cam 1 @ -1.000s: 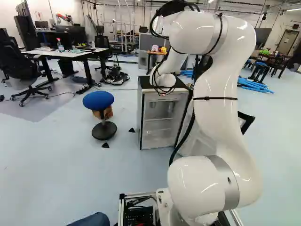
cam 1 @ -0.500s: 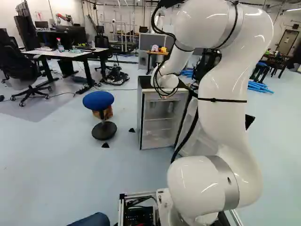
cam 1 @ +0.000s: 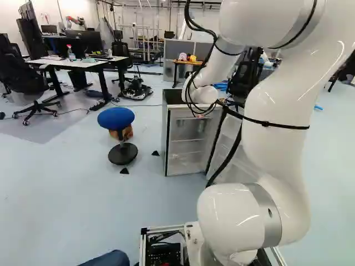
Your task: Grab a drink from the fridge
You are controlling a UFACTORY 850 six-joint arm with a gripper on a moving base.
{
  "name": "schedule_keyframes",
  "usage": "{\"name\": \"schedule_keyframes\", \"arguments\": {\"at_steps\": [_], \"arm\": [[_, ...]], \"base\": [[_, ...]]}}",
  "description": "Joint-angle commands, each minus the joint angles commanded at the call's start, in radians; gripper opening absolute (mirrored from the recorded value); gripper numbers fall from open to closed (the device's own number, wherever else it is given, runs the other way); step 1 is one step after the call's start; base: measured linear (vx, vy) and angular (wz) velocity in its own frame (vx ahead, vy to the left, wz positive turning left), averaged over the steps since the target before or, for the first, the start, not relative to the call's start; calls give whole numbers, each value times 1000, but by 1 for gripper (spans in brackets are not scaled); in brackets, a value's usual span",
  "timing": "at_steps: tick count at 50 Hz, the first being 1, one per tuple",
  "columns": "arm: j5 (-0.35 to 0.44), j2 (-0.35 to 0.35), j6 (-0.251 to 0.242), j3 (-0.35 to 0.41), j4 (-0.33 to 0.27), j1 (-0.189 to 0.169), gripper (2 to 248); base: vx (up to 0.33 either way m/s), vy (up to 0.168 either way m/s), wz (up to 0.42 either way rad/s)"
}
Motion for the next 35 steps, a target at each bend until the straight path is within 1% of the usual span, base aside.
{"name": "schedule_keyframes", "arguments": {"at_steps": [9,24,35], "arm": [[-61,57,0,44,-33,-16,247],[-169,154,0,116,-109,-47,247],[-241,225,0,164,-147,-74,247]], "base": [[0,0,0],[0,0,0],[0,0,0]]}}
